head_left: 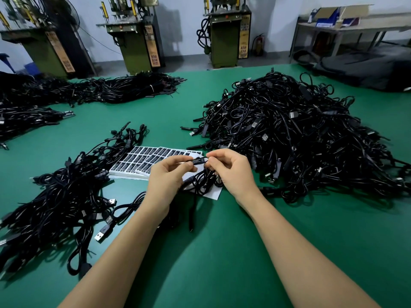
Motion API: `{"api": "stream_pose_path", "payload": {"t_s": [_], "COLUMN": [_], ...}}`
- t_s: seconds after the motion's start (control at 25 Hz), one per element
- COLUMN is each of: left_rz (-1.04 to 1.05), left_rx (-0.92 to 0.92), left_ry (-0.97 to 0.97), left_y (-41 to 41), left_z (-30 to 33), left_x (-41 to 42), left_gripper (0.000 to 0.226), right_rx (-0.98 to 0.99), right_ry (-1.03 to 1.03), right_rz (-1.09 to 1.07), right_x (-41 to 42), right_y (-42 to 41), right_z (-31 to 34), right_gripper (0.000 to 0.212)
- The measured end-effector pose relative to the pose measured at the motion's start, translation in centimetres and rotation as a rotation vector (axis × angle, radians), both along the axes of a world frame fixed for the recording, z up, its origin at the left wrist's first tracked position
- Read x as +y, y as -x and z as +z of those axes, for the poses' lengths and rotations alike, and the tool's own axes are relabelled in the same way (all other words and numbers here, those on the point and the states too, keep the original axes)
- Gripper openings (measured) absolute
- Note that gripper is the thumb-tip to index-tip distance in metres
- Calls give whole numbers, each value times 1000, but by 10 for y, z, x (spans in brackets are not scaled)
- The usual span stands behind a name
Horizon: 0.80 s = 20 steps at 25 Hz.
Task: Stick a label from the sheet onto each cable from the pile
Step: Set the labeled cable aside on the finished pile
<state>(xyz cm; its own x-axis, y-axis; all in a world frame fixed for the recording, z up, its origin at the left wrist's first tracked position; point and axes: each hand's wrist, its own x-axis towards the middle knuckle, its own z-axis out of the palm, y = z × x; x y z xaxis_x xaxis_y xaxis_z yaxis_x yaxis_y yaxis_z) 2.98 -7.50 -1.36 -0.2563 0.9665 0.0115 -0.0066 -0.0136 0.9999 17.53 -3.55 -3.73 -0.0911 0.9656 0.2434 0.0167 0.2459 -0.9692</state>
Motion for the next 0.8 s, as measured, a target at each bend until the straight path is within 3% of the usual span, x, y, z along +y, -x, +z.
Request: {"api": "stream_pose_path", "payload": {"t_s": [0.24, 0.36, 0.44, 0.48, 0.56, 0.64, 0.8], "left_rz": [422, 719, 784, 814, 871, 800, 185], "left_rx": [309, 816, 1057, 1105, 1176, 1293, 1329], "left_ry": [-18, 227, 413, 434, 268, -13, -233], "left_y": [99, 148, 157, 152, 127, 85, 18], "left_z": [45, 48, 41, 37, 30, 20, -23], "left_x": [-3, -11, -14, -14, -11, -7, 4], "left_gripper": [13, 26, 29, 29, 24, 19, 18], "right_rx": [189, 169, 119, 103, 76, 37, -29], "right_ry": [178, 202, 189, 185, 176, 156, 109], "right_rz": [-361, -394, -391, -392, -395, -398, -422], "right_x": [6, 7, 5, 5, 5, 4, 1], "right_y": [-11, -8, -6, -6, -5, -4, -4], "right_z": [-2, -1, 0, -1, -1, -1, -2], "right_gripper": [14, 14, 14, 15, 14, 14, 14]}}
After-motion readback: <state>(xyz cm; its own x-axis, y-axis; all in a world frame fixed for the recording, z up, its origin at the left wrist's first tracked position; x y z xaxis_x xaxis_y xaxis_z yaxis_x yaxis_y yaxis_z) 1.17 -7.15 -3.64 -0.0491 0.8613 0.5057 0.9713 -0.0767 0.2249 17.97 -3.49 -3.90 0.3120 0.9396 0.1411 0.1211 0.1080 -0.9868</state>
